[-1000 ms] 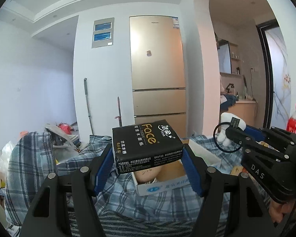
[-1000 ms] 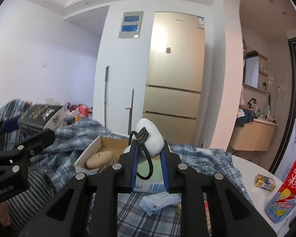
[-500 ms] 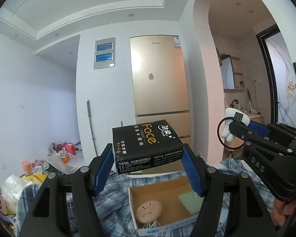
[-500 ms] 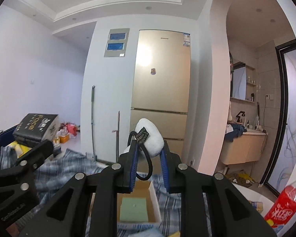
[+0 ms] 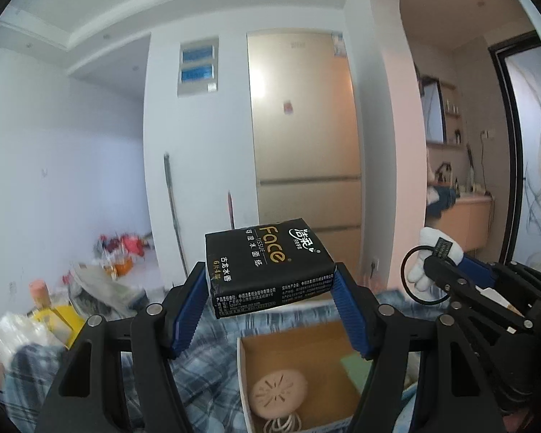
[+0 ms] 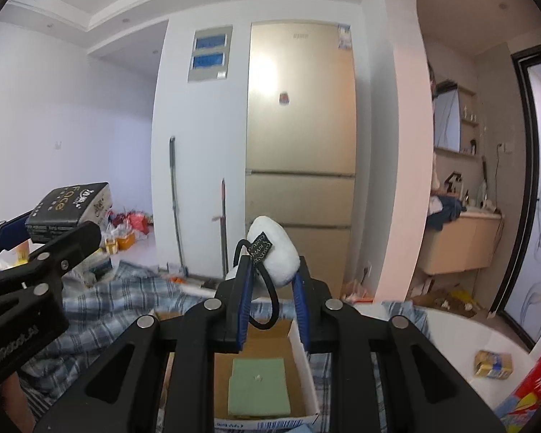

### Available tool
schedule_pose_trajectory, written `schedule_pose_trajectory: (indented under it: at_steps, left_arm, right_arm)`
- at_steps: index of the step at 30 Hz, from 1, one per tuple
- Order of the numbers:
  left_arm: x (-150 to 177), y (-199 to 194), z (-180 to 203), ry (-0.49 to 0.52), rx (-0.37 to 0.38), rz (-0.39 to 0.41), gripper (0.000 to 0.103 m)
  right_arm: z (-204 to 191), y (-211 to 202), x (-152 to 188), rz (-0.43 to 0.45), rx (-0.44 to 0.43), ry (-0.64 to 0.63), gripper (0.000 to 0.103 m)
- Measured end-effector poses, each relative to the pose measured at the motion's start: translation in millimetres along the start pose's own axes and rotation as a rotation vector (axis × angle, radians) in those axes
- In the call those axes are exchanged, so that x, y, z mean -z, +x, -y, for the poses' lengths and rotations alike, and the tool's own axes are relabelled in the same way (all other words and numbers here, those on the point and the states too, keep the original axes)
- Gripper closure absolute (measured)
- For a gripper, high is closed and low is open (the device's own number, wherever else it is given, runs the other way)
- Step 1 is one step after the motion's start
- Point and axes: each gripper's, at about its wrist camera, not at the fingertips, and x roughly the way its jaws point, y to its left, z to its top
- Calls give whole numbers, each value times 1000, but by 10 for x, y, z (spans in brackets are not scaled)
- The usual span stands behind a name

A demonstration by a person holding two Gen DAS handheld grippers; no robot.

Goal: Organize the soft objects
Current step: 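Lift and carry the Face box and earphones over the cardboard box, then lower and open the left gripper onto the beige pad while the right releases the earphones onto the green pouch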

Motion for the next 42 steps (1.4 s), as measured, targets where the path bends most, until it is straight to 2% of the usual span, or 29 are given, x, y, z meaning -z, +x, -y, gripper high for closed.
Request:
schedule_pose_trajectory:
  at_steps: [7,11,13,19,29,30,32,35,36,37,39,42]
  left_arm:
    - [345,617,12,16,20,-219,34]
    - [535,939,-70,-13,23,-353,34]
    - [629,1060,-86,-9,27,-402,34]
    - [828,1259,-99,1,31,-480,34]
    - [954,1342,-28,44,54,-537,32]
    - [949,1334,-30,44,52,-531,30]
    - [930,1304,-29,43,51,-515,16]
    - [906,1268,-34,45,46,-487,16]
    - [900,1256,-36,46,40,-479,16]
    - [891,1245,-39,45,42,-474,16]
    - [873,1231,-52,40,47,-466,16]
    - [851,1206,-59,41,40,-444,16]
  right_arm:
    - [38,365,338,-148,-13,-23,83]
    - [92,513,481,-219,-2,-10,83]
    - [75,586,540,-260,-18,-13,83]
    - [42,713,671,-360,-71,4,83]
    - [20,848,821,-472,-149,30,82]
    - [28,851,832,-478,-151,37,80]
    - [20,864,854,-491,-156,35,80]
    - [5,872,870,-499,-150,22,77]
    - [-1,874,863,-498,-148,21,72]
    - [0,865,860,-493,-145,20,59]
    - [4,847,841,-473,-138,18,41]
    - [24,799,800,-432,-117,16,40]
